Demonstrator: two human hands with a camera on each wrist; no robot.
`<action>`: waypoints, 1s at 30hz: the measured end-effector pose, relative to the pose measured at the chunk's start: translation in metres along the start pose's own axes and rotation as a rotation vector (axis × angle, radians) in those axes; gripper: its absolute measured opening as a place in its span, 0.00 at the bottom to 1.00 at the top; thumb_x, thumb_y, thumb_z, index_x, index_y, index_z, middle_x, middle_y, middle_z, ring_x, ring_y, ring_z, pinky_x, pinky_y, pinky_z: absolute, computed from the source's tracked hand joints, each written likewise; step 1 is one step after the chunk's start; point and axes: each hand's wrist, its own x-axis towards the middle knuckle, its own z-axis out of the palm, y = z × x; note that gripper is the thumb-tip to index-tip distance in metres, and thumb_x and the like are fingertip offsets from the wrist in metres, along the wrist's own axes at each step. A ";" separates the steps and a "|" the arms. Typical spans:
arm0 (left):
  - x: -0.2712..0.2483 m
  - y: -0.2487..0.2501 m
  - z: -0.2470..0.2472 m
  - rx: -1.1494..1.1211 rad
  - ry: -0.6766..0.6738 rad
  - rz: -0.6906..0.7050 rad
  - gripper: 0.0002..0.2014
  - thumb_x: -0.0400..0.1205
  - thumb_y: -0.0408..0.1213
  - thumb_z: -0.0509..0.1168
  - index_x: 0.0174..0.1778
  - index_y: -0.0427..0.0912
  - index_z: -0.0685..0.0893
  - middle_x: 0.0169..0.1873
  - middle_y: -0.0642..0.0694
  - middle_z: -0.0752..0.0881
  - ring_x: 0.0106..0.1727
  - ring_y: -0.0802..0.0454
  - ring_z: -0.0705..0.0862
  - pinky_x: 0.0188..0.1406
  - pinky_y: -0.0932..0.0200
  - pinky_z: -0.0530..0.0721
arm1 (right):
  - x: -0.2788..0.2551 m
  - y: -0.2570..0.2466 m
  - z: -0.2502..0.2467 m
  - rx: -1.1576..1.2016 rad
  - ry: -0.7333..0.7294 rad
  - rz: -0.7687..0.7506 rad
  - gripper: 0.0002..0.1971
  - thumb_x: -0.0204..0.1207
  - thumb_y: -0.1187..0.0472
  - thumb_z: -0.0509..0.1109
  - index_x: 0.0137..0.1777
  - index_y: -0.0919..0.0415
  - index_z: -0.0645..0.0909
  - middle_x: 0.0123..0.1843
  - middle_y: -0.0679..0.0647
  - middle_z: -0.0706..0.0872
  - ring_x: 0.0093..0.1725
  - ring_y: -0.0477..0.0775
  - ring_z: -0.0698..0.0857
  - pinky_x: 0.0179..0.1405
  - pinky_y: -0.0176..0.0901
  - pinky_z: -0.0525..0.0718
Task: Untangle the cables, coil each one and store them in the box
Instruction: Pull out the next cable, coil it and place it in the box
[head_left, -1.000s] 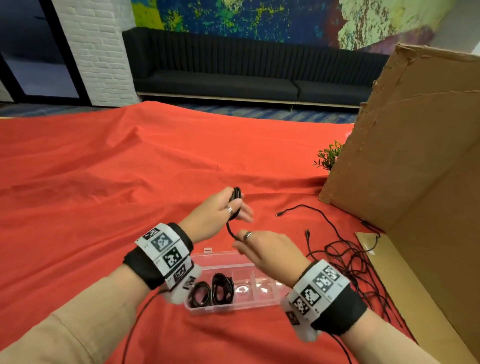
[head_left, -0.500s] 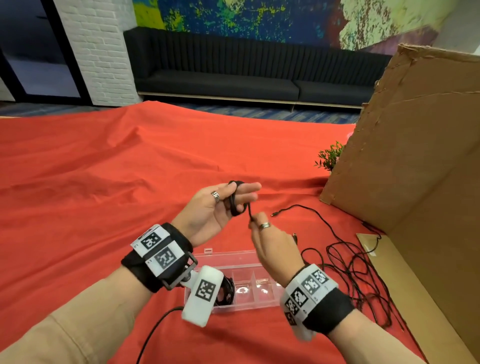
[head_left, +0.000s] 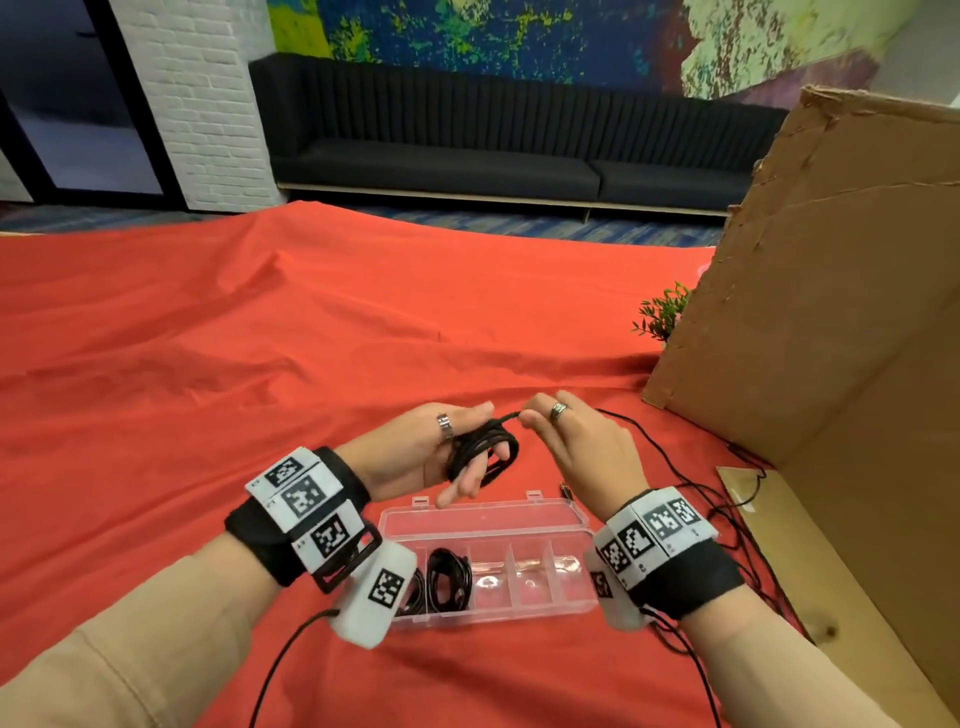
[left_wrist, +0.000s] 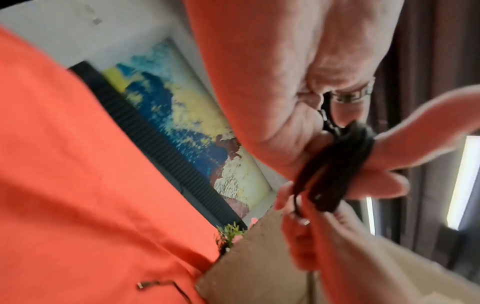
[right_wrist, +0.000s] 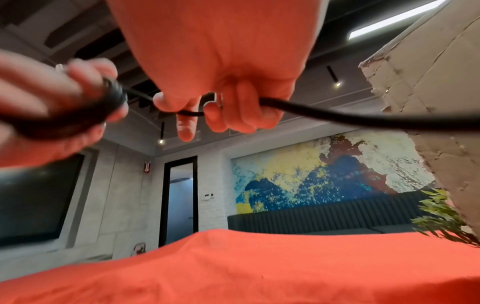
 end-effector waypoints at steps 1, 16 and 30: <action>-0.002 0.003 0.004 -0.103 0.007 0.044 0.16 0.82 0.43 0.56 0.41 0.33 0.80 0.18 0.46 0.82 0.13 0.55 0.75 0.24 0.63 0.77 | -0.002 0.000 0.003 0.013 -0.046 -0.016 0.25 0.75 0.33 0.39 0.50 0.46 0.72 0.44 0.49 0.80 0.44 0.60 0.84 0.34 0.49 0.76; 0.003 -0.012 -0.007 0.752 0.198 0.103 0.13 0.87 0.42 0.53 0.43 0.37 0.76 0.27 0.45 0.85 0.25 0.50 0.82 0.38 0.57 0.79 | -0.005 -0.009 -0.017 -0.233 -0.040 -0.113 0.22 0.75 0.35 0.52 0.41 0.49 0.81 0.36 0.48 0.83 0.33 0.59 0.86 0.21 0.41 0.69; 0.012 0.009 0.016 -0.475 0.019 0.318 0.14 0.66 0.40 0.74 0.43 0.36 0.90 0.27 0.51 0.87 0.22 0.60 0.82 0.36 0.68 0.85 | -0.007 -0.009 -0.002 -0.028 -0.335 -0.031 0.17 0.85 0.48 0.49 0.63 0.59 0.69 0.53 0.59 0.85 0.52 0.65 0.84 0.41 0.52 0.76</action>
